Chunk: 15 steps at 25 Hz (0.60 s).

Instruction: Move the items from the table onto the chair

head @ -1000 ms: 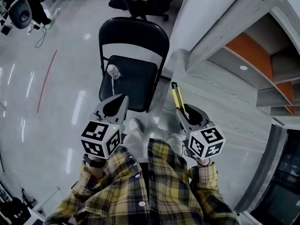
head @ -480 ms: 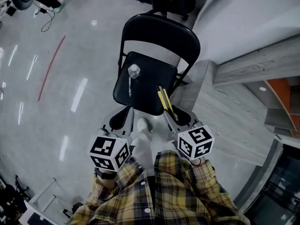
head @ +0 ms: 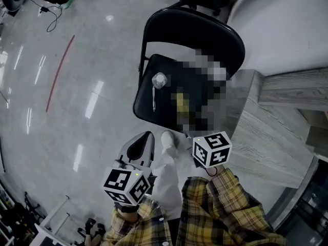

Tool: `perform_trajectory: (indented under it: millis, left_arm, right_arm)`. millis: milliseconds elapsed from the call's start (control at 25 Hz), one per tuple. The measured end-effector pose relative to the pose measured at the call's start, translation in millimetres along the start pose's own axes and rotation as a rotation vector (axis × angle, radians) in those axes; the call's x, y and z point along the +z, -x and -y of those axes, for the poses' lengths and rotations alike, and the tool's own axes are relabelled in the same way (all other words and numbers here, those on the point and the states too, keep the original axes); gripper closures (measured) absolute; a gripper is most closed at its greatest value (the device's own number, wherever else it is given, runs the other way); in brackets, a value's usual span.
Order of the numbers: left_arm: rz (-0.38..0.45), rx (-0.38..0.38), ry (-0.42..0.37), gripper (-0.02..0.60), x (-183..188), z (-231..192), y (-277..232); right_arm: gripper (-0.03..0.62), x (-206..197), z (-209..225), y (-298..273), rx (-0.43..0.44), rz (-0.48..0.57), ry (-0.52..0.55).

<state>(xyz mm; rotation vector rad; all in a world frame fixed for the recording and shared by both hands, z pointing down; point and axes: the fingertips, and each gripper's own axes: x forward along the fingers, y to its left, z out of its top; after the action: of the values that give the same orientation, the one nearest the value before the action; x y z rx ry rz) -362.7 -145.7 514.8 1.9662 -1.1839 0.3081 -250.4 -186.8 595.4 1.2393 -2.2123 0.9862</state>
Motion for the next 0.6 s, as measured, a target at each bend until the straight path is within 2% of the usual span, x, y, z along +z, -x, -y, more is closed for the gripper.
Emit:
perform_trajectory:
  millis: [240,600]
  left_arm:
    - [-0.03,0.016,0.02,0.577,-25,-29,-24]
    - [-0.125,0.068,0.055,0.577,-91,-63,-45]
  right_arm:
    - [0.468,-48,38,-71,-0.085,-0.06,-0.049]
    - [0.468,-146,99,-150,-0.23,-0.197,-0.075]
